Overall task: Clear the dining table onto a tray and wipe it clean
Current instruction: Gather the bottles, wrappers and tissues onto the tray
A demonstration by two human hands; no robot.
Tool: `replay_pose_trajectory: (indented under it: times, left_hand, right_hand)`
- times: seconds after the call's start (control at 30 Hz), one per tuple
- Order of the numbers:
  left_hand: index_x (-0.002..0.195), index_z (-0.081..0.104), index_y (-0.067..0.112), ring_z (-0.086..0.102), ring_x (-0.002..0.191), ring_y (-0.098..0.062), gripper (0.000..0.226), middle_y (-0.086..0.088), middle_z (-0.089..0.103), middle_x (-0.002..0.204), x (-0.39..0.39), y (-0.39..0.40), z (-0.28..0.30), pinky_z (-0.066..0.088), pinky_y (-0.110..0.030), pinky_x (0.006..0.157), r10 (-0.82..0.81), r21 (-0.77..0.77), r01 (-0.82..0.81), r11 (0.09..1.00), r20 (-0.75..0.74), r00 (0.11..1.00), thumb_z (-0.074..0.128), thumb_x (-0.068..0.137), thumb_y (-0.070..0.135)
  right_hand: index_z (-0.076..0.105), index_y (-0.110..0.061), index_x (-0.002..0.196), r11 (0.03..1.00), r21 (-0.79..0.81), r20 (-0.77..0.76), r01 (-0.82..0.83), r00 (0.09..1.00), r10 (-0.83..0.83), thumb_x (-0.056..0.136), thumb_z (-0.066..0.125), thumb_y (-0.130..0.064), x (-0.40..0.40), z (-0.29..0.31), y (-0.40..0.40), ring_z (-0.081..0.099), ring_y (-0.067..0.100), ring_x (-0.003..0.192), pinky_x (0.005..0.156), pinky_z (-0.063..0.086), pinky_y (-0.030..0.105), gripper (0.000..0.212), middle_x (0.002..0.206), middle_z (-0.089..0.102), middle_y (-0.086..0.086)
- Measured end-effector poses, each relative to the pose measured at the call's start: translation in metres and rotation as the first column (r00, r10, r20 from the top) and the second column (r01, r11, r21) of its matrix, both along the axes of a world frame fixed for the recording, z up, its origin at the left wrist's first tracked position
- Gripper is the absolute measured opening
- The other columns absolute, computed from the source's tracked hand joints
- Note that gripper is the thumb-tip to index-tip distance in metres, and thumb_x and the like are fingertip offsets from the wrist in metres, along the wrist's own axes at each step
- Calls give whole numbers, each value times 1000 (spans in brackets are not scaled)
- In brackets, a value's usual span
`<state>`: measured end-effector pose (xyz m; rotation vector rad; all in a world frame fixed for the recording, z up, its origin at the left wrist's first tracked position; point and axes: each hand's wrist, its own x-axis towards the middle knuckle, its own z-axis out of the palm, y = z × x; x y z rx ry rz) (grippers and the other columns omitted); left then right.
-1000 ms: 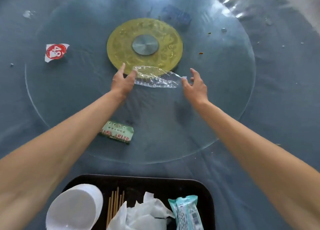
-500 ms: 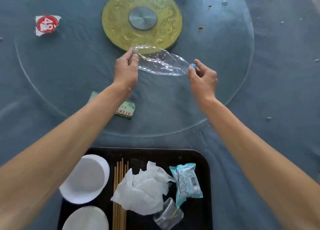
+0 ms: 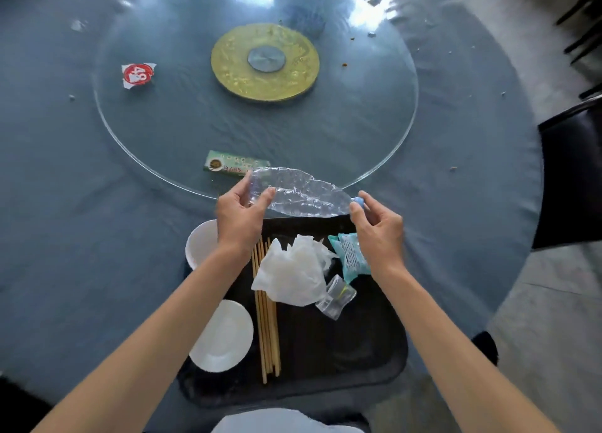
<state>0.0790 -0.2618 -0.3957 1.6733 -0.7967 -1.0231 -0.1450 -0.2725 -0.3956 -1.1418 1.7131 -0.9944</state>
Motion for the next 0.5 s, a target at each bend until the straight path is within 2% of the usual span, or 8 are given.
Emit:
replay_pose_trajectory:
  times: [0.07,0.17,0.23,0.4,0.5]
  left_hand:
    - [147,50,17,51,132,-3,69,2,56,146,-3,34,-1,40,-21,110,-22,12,21,1000,33,999,80,86,30]
    - [147,50,19,50,129,0,66,2,55,146,-10,82,-8,40,-18,104,-59,20,58,998,36,998,78,88,28]
    - [148,49,20,48,129,1,68,5,54,148,-15,111,-16,39,-21,105,-96,46,95,994,10,995,78,88,29]
    - [144,54,19,58,127,-5,64,5,63,139,-30,183,-42,44,-30,111,-165,141,170,975,-42,985,80,86,25]
    - [142,57,17,59,122,-5,64,2,66,134,-46,213,-54,46,-27,107,-124,208,123,970,-8,992,82,84,24]
  right_hand:
    - [69,-16,133,1000,10,-18,16,1000,-16,94,73,-26,-5,-2,37,71,-1,103,99,56,28,40,120,75,-5]
    - [70,-21,132,999,32,-59,14,998,-12,94,73,-30,-15,-12,88,70,-5,103,96,56,22,39,119,75,-9]
    - [70,-23,132,996,85,-38,37,999,-34,94,73,-30,-21,-22,121,70,-4,104,95,55,19,38,119,75,-9]
    - [72,-26,128,968,227,-40,102,995,-95,93,75,-28,-41,-49,196,68,-10,100,101,53,26,35,111,76,-18]
    - [69,-20,132,962,255,-61,101,994,-88,96,72,-21,-51,-63,224,64,-15,99,98,50,13,37,122,74,-10]
